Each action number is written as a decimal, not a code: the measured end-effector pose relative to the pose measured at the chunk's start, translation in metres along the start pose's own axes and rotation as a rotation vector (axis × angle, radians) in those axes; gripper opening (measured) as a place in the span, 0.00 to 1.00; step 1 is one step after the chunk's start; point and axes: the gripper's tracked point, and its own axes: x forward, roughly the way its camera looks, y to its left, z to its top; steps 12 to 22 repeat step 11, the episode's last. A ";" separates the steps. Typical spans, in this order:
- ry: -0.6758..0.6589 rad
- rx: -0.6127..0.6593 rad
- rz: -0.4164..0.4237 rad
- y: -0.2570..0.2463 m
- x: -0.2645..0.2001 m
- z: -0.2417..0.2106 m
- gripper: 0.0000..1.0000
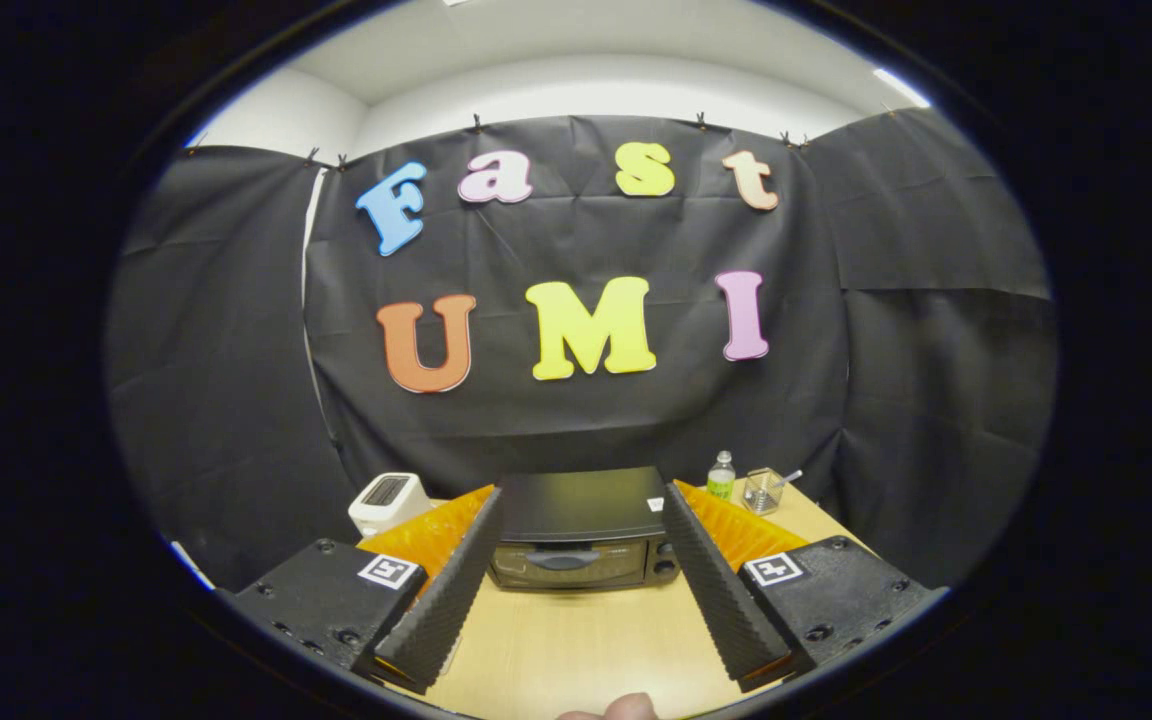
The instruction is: Open the toaster oven, put the food inside, and close the toaster oven door.
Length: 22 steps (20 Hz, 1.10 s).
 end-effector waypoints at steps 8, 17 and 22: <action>0.006 0.004 0.008 0.006 0.001 -0.003 1.00; 0.015 0.003 0.006 0.006 0.003 -0.007 1.00; 0.015 0.003 0.006 0.006 0.003 -0.007 1.00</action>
